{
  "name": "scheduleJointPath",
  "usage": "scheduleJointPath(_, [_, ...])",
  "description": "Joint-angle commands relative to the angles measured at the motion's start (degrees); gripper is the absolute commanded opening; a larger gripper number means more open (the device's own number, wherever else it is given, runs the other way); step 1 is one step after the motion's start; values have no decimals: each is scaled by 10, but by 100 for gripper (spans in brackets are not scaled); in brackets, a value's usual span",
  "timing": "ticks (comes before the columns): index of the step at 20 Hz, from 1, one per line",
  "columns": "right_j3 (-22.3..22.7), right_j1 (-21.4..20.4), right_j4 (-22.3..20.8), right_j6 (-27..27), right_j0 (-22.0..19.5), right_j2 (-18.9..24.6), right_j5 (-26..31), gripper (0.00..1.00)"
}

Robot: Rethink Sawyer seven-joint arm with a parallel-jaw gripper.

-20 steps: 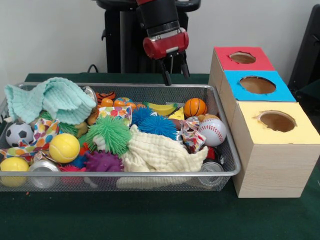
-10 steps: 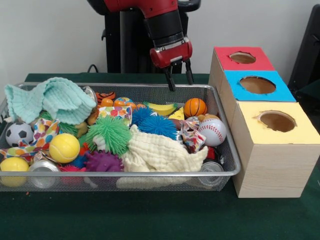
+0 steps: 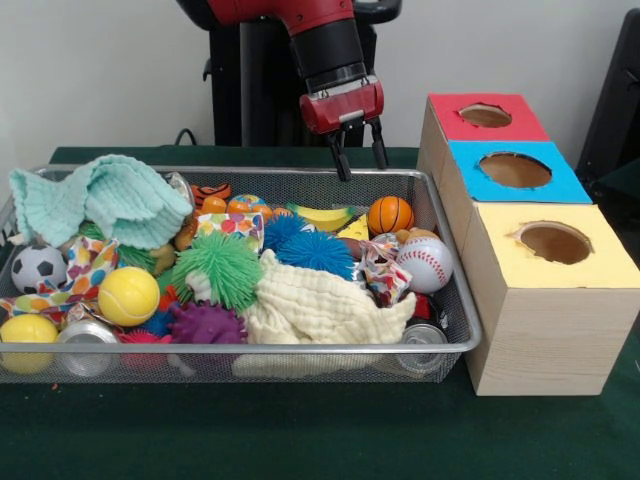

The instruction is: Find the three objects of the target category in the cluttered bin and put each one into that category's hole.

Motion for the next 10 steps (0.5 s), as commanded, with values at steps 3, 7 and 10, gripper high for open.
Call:
scheduleJointPath(3, [-71,79,84,147,34,-7,-22,100])
scheduleJointPath(7, [-73,72,116,151,58,-11,-24,100])
scheduleJointPath(10, [-76,62,130,153,65,-7,-17,100])
